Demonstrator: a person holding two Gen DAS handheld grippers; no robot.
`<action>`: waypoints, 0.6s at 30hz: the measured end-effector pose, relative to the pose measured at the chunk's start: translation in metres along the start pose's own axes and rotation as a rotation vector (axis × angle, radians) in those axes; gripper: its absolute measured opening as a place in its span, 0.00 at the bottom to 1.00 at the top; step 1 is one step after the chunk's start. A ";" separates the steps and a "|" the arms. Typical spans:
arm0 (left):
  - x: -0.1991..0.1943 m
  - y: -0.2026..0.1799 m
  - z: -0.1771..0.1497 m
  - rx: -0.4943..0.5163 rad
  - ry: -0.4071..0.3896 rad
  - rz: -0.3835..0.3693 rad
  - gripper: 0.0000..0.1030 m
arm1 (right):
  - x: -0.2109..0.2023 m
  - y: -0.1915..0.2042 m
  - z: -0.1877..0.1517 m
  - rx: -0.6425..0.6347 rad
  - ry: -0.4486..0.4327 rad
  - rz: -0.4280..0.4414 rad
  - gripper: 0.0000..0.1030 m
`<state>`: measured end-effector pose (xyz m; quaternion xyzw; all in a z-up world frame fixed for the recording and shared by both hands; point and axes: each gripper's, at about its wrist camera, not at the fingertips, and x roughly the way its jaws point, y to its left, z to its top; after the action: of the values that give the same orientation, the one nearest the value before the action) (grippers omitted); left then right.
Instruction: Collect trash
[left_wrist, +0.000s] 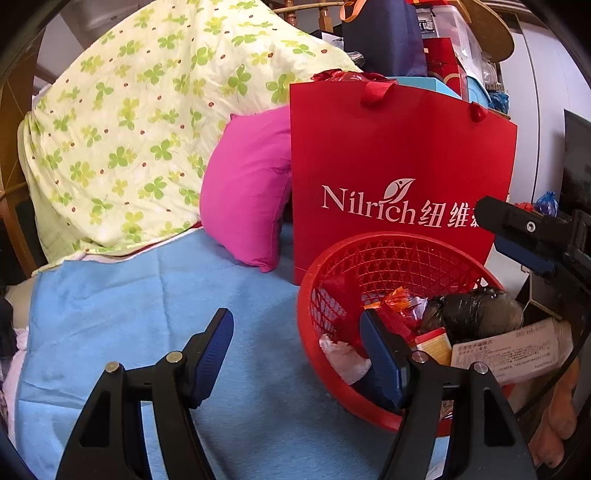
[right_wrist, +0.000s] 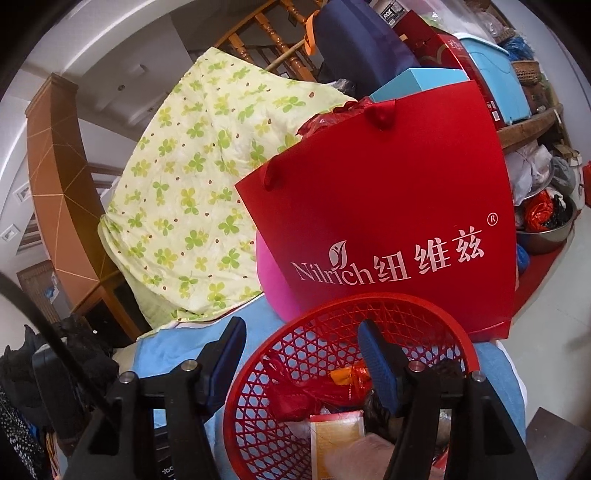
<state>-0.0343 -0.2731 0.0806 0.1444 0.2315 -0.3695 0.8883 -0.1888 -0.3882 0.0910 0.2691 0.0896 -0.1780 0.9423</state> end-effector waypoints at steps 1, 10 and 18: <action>-0.001 0.001 0.000 0.003 -0.002 0.004 0.77 | 0.001 0.000 0.000 0.002 0.000 0.002 0.66; -0.009 0.007 0.000 0.003 -0.031 0.039 0.85 | 0.002 0.006 -0.001 -0.006 0.001 0.006 0.66; -0.017 0.013 0.001 -0.023 -0.023 0.070 0.85 | -0.001 0.009 -0.002 -0.028 -0.017 -0.021 0.66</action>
<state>-0.0351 -0.2549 0.0915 0.1381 0.2203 -0.3373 0.9048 -0.1863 -0.3799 0.0939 0.2533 0.0870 -0.1888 0.9448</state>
